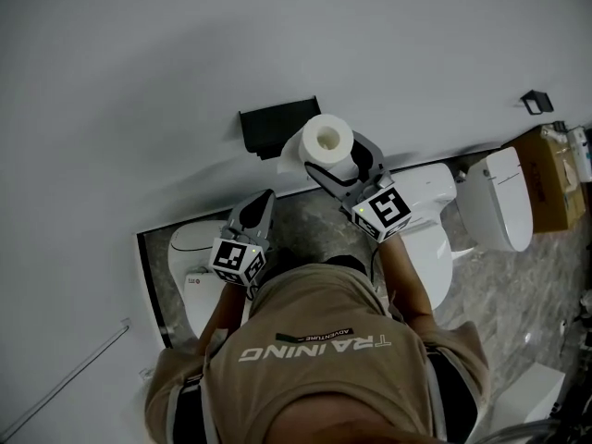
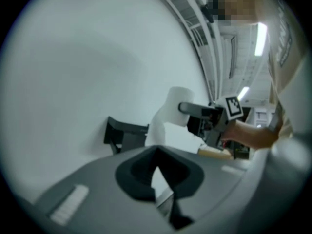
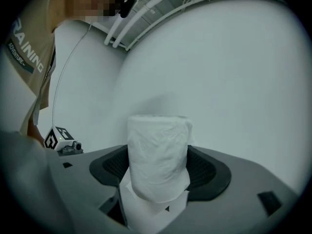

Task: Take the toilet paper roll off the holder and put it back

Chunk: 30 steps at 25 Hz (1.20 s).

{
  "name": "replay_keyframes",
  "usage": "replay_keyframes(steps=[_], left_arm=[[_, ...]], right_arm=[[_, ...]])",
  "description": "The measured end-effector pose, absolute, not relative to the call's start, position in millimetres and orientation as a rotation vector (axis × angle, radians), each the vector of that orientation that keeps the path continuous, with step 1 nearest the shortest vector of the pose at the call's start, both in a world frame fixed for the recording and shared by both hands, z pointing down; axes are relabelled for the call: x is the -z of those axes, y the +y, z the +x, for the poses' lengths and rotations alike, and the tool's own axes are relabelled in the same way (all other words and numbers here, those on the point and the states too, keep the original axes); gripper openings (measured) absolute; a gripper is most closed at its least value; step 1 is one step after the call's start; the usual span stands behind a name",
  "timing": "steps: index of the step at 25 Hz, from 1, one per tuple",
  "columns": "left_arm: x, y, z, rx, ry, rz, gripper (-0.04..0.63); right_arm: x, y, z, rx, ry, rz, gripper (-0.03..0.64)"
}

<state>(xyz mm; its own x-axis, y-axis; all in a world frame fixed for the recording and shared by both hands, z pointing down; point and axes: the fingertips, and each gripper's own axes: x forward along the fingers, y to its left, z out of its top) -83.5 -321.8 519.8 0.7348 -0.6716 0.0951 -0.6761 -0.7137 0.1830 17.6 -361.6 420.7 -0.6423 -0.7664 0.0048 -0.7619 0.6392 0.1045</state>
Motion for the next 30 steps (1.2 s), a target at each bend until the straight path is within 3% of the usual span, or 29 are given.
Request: replay_keyframes(steps=[12,30], left_arm=[[-512,-240,-38,-0.065,-1.216,2.7,-0.002],[-519,-140,-47,-0.147,-1.398,2.604,-0.002]], right_arm=[[-423,-273,61,0.149,-2.87,1.175,0.322],[-435,-206,78,0.146,-2.946,1.109,0.322]])
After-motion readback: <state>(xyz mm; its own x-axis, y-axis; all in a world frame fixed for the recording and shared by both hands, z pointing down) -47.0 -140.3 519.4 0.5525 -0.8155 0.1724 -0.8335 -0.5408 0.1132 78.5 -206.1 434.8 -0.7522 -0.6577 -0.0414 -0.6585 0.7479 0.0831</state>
